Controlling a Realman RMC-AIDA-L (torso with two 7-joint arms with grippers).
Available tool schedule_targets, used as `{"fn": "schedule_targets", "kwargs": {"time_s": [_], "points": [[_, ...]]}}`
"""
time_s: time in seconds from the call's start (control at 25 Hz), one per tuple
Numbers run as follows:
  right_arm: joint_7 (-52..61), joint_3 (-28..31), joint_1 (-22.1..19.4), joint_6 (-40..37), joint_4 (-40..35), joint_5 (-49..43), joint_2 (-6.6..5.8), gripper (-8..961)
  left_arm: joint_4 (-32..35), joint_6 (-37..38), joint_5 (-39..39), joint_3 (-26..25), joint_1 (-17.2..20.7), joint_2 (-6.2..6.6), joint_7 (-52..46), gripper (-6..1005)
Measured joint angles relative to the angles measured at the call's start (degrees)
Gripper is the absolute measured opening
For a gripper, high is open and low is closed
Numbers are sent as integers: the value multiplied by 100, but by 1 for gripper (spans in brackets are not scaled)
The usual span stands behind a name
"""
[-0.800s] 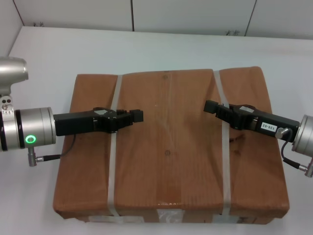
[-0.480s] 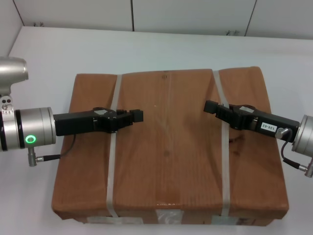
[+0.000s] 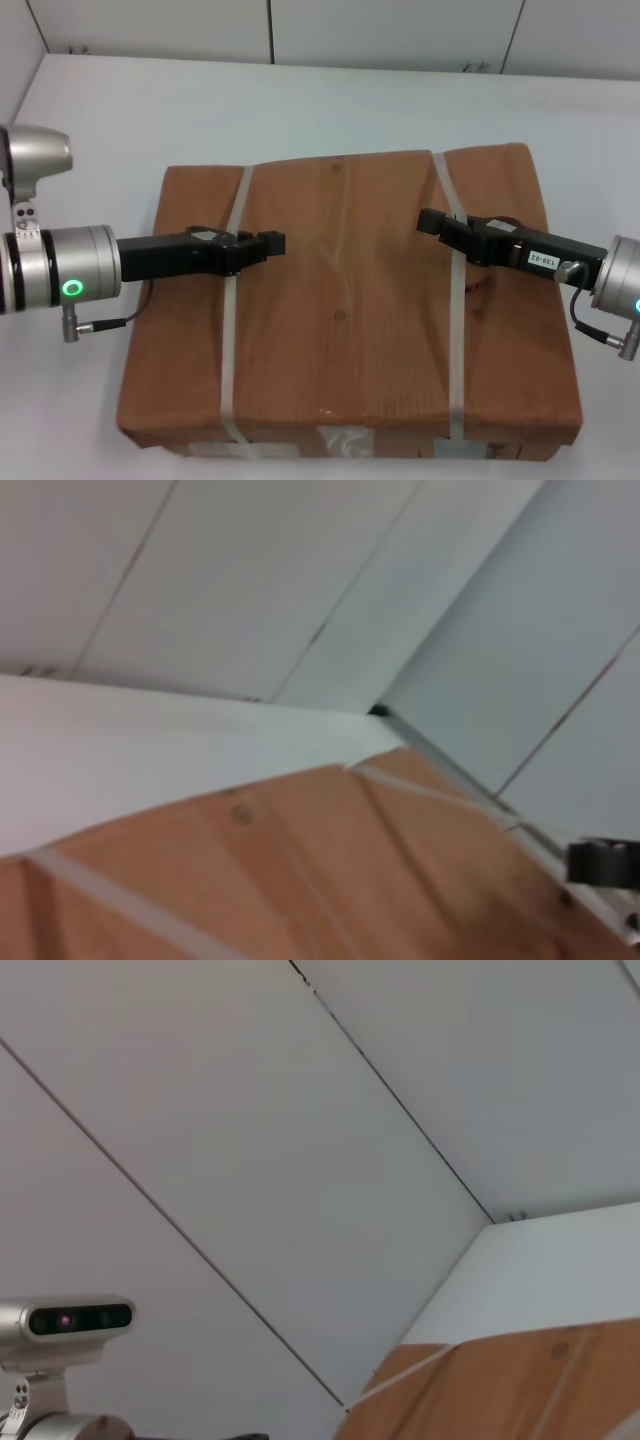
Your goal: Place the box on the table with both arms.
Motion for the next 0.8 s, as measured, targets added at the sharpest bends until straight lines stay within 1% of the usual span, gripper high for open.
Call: {"fn": "schedule_targets", "kwargs": {"time_s": [0.12, 0.28, 0.44, 0.56, 0.8], "points": [[-2, -71, 16, 160, 5, -3, 23, 31, 0, -308, 11, 5, -4, -39, 19, 97], [-3, -251, 64, 562, 41, -4, 50, 31, -1, -659, 72, 5, -27, -112, 58, 98], [-12, -436, 116, 987, 82, -6, 86, 32, 4, -1067, 202, 3, -100, -217, 74, 98], [-21, -441, 116, 1086, 85, -8, 90, 32, 36, -1314, 277, 4, -131, -296, 118, 97], [-14, -443, 135, 1457, 173, -8, 92, 33, 155, -1608, 329, 5, -130, -325, 218, 96]]}}
